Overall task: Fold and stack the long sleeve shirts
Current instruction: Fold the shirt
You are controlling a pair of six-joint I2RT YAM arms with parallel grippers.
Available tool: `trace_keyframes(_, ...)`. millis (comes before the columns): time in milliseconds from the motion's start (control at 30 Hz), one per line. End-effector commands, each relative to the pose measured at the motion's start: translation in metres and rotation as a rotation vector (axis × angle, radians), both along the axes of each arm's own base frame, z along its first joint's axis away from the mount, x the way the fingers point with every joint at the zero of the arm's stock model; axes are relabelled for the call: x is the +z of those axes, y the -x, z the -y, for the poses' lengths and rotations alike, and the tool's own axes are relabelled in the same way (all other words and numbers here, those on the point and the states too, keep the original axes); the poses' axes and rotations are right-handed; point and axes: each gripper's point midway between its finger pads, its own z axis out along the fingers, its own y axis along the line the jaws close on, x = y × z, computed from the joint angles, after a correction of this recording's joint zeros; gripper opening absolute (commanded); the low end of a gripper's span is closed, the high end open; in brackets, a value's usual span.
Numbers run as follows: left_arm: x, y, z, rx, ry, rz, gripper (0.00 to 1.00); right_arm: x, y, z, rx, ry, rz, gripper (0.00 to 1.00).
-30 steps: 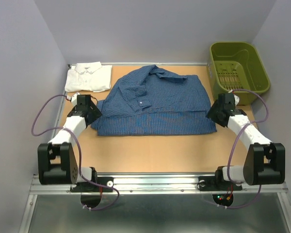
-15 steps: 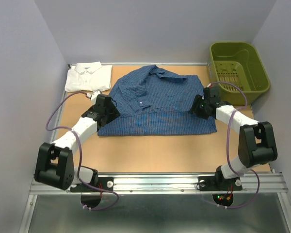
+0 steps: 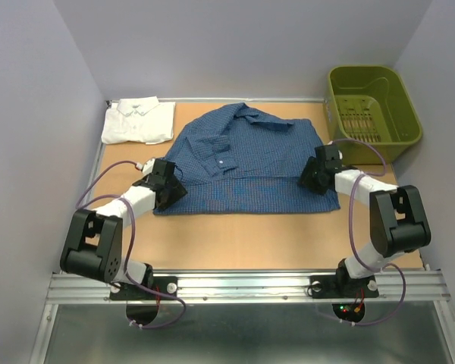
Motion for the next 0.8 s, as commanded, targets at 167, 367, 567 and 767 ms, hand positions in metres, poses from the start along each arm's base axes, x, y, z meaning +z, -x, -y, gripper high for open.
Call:
trace_keyframes(167, -0.011, 0.06, -0.011, 0.062, 0.112, -0.103, 0.68, -0.013, 0.081, 0.016, 0.009, 0.044, -0.159, 0.62)
trace_keyframes(367, 0.032, 0.048, -0.014, 0.045, 0.106, 0.031, 0.71, 0.053, 0.049, -0.004, 0.101, -0.02, 0.031, 0.65)
trace_keyframes(567, 0.09, 0.02, -0.041, 0.006, -0.076, 0.221, 0.78, 0.115, 0.009, -0.067, 0.104, -0.229, 0.187, 0.71)
trace_keyframes(767, 0.124, 0.014, -0.071, -0.01, -0.27, 0.358, 0.92, 0.137, -0.011, -0.168, 0.133, -0.441, 0.236, 0.8)
